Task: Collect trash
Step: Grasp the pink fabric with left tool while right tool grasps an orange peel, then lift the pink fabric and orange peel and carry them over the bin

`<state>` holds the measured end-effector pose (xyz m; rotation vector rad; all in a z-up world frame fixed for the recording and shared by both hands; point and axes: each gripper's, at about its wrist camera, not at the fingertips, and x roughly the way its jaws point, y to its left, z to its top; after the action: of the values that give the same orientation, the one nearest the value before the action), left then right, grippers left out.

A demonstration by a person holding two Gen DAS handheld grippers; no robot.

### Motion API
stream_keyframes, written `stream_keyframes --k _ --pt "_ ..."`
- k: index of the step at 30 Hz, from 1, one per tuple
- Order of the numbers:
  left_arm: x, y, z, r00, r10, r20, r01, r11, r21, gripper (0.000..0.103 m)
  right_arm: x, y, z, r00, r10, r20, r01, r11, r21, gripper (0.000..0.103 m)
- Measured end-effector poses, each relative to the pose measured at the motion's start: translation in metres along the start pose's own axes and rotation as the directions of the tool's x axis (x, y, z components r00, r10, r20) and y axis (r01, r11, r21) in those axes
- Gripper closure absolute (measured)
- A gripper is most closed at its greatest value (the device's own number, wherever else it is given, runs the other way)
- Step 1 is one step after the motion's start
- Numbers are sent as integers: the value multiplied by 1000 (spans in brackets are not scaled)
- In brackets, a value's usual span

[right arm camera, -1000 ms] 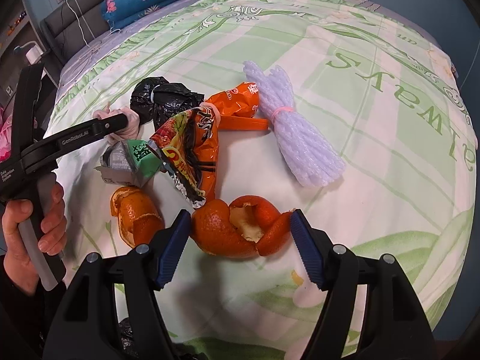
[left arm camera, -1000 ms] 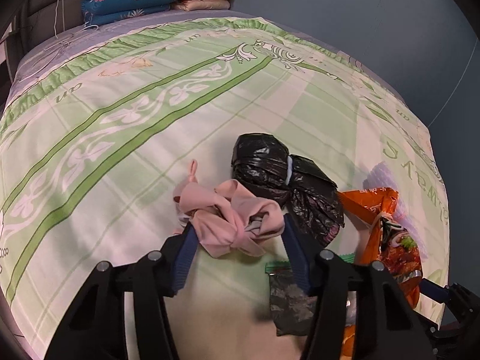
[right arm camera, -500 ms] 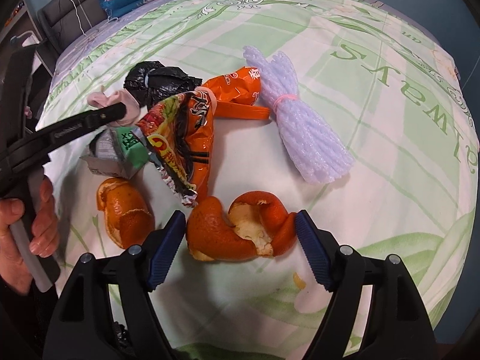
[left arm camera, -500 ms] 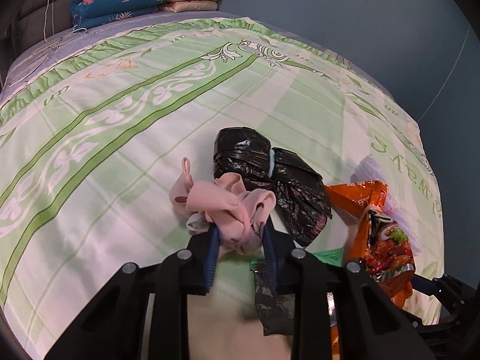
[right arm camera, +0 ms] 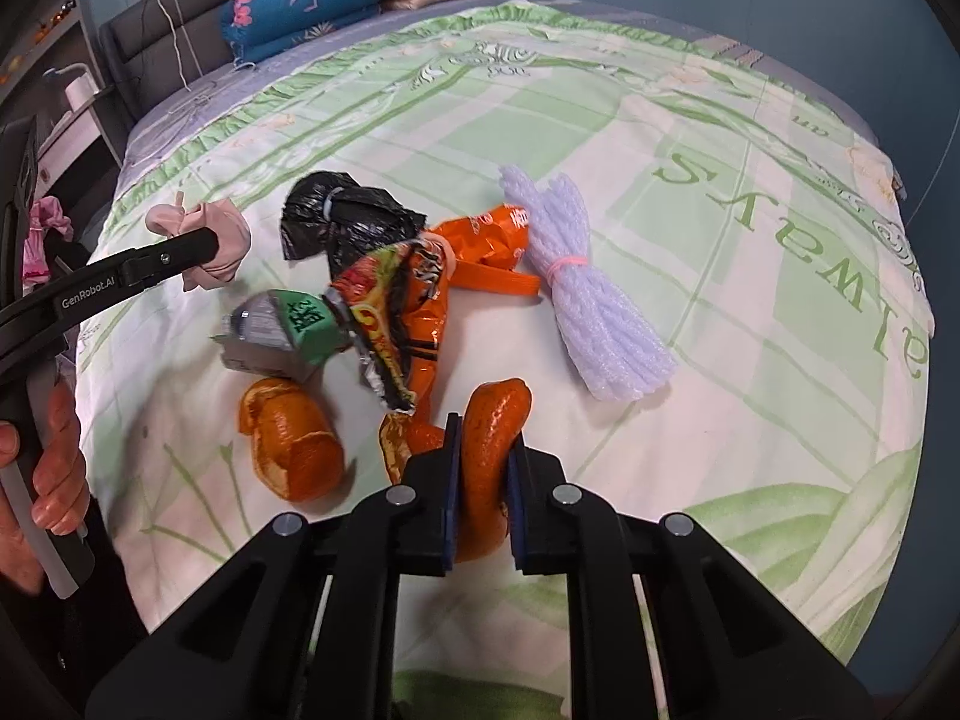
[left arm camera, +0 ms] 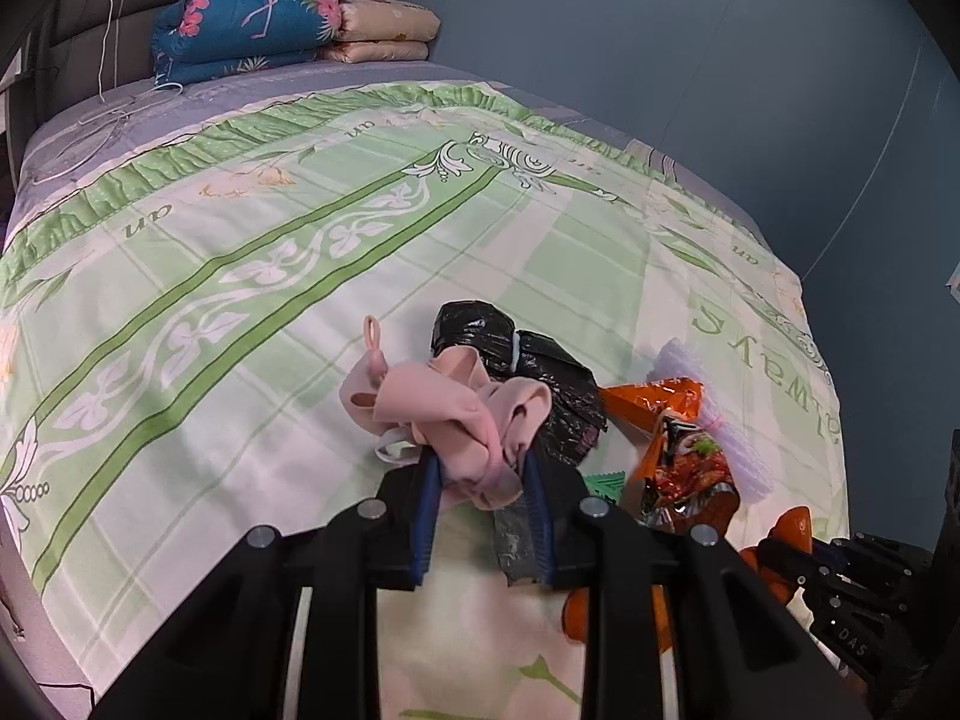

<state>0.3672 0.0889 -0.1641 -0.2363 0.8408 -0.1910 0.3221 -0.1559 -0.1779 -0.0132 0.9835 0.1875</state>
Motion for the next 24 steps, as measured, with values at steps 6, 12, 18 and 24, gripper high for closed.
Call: stream_keyframes --k 6,12,18,24 --pt "-45 -10 -10 999 -7 50 5 1000 28 79 -44 6 -8 997 51 53 -51 999 -7 91" --pt "-93 -29 -22 994 -18 108 12 998 62 79 -93 1 -23 989 90 118 -92 996 12 91" --pt "-134 -58 -34 985 -47 166 27 993 117 79 -147 -8 -39 975 101 199 -109 993 33 91" --pt "-169 -98 -43 972 -106 210 66 980 189 79 -196 -22 -55 956 93 277 -114 992 58 91"
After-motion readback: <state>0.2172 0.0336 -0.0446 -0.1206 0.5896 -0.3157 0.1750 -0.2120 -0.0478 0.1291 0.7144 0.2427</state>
